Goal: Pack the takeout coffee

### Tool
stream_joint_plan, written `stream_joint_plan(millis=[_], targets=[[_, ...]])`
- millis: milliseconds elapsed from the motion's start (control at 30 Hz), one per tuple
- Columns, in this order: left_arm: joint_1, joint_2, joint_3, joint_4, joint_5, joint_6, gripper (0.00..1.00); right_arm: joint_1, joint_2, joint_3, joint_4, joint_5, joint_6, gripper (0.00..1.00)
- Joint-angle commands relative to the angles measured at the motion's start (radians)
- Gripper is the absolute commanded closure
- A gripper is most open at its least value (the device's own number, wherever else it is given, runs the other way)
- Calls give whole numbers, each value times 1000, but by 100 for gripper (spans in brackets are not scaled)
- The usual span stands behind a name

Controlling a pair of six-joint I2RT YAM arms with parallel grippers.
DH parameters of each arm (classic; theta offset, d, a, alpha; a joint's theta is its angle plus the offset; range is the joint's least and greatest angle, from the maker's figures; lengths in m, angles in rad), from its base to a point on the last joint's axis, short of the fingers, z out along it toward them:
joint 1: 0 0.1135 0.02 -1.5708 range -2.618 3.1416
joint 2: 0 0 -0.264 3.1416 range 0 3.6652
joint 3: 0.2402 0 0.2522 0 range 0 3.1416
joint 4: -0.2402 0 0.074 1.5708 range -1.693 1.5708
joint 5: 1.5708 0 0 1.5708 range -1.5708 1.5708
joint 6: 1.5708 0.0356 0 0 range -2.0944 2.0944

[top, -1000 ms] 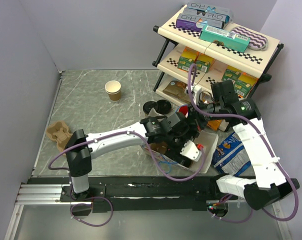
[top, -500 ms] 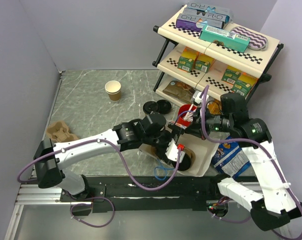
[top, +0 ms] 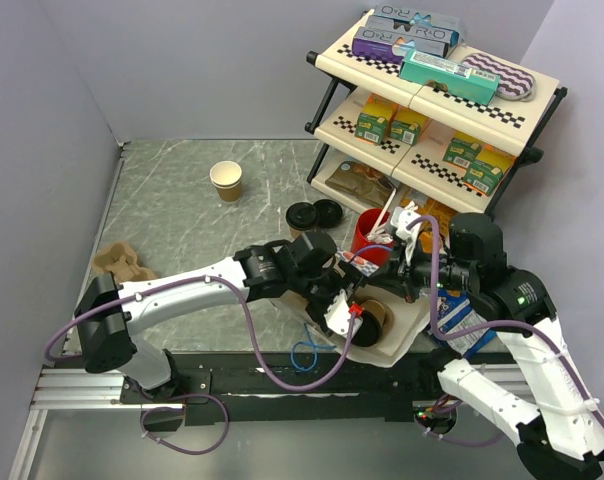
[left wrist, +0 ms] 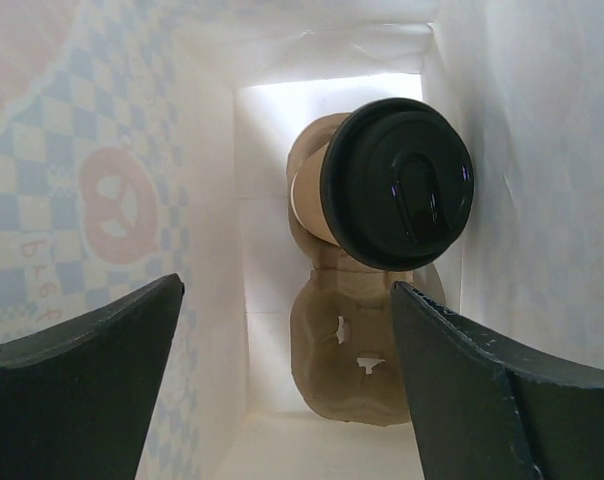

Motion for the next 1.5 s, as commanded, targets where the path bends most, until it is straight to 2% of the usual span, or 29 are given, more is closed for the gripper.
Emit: stream_joint_plan(millis=[0,200,300,500,633,800,1033,1133,1233,1333,1433,1467], targets=[[0,51,26,-64,77,79,11,22,1,10,113,-47,44,100],[3,68,15,-47,75,113,10,28,35,22,107,-51,42,100],[16,54,12,17,57,43,9,28,42,19,114,-51,56,100],[46,67,127,-7,66,-13,6,20,73,49,104,-15,67,100],[46,56,171,-35,71,-63,4,-29,96,71,93,6,108,100],[46,48,231,-70,58,-175,2,-116,150,105,27,-57,134,100],[46,27,303,-41,22,-370,1,-162,139,80,-1,-29,164,100],[44,7,343,-27,-18,-422,1,-174,134,85,-5,-5,167,100],[47,-10,400,-38,-116,-481,1,-182,147,106,-8,20,157,100],[64,-57,394,2,-256,-557,1,-188,167,123,-14,49,151,100],[147,-126,313,45,-343,-661,1,-191,179,132,-27,63,141,98],[209,-140,278,65,-359,-712,1,-193,180,135,-42,77,139,96]])
